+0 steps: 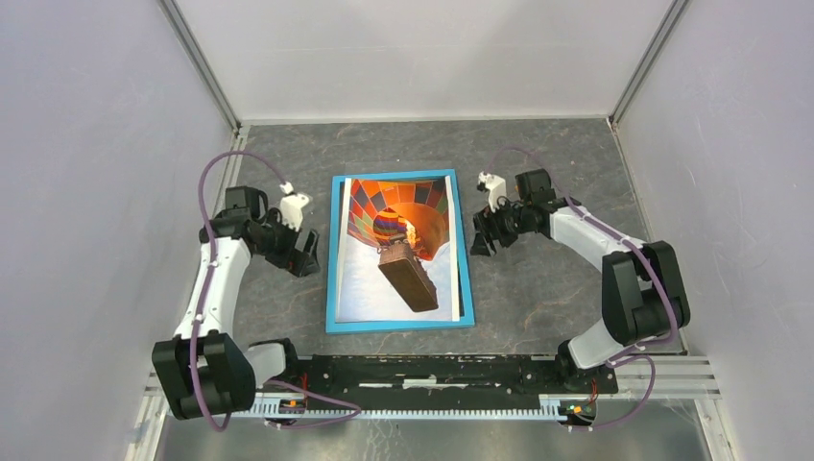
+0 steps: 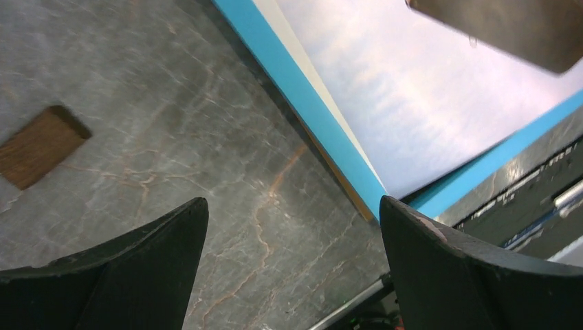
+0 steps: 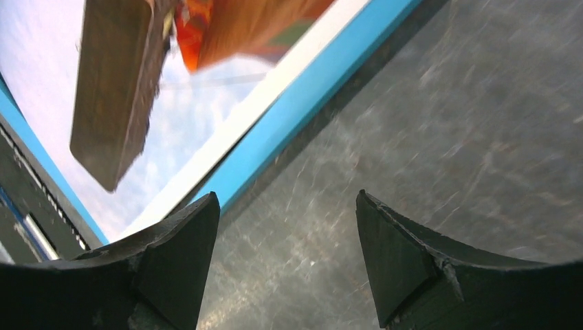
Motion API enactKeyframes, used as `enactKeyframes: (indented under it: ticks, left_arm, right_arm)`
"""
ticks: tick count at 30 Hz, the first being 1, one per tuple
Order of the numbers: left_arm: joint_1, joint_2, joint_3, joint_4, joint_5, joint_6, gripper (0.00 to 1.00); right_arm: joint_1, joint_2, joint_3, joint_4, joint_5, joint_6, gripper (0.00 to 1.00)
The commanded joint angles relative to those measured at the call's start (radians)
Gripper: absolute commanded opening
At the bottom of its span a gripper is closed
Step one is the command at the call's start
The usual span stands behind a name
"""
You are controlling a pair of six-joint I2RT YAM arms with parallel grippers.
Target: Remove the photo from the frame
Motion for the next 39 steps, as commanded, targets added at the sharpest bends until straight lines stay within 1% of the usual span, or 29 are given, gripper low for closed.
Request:
enactKeyframes:
  ticks: [1, 5, 9, 14, 16, 19, 24, 27, 31, 33, 39]
  left_arm:
    - [-0.054, -0.041, -0.067, -0.084, -0.054, 0.211, 1.00]
    - [-0.137, -0.080, -0.138, -0.100, -0.141, 0.282, 1.00]
    - [-0.252, -0.142, -0.230, -0.072, -0.186, 0.287, 1.00]
    - [-0.451, -0.261, -0.332, -0.015, -0.269, 0.232, 1.00]
    - [-0.531, -0.297, -0.349, 0.006, -0.302, 0.202, 1.00]
    - [-0.621, -0.339, -0.353, 0.024, -0.316, 0.197, 1.00]
    - [-0.841, -0.364, -0.393, 0.115, -0.428, 0.167, 1.00]
    - [-0.933, -0.367, -0.422, 0.195, -0.443, 0.151, 1.00]
    - [-1.013, -0.321, -0.448, 0.313, -0.499, 0.107, 1.00]
    - [-1.034, -0.294, -0.471, 0.395, -0.578, 0.088, 1.00]
    - [-1.102, -0.230, -0.536, 0.540, -0.708, 0.102, 1.00]
  right_arm:
    - [-0.002, -0.002, -0.083, -0.025, -0.053, -0.088, 0.78]
    - [-0.002, 0.018, -0.151, -0.004, -0.103, -0.098, 0.77]
    - [-0.001, 0.032, -0.208, 0.026, -0.143, -0.097, 0.77]
    - [-0.001, 0.041, -0.239, 0.042, -0.167, -0.105, 0.78]
    - [-0.001, 0.049, -0.243, 0.047, -0.178, -0.107, 0.78]
    - [-0.001, 0.060, -0.238, 0.048, -0.193, -0.108, 0.77]
    - [-0.005, 0.060, -0.227, 0.047, -0.198, -0.108, 0.77]
    - [-0.011, 0.050, -0.230, 0.045, -0.187, -0.108, 0.77]
    - [-0.018, 0.054, -0.226, 0.038, -0.183, -0.110, 0.78]
    - [-0.018, 0.064, -0.221, 0.036, -0.180, -0.110, 0.78]
    - [-0.024, 0.109, -0.196, 0.039, -0.182, -0.110, 0.77]
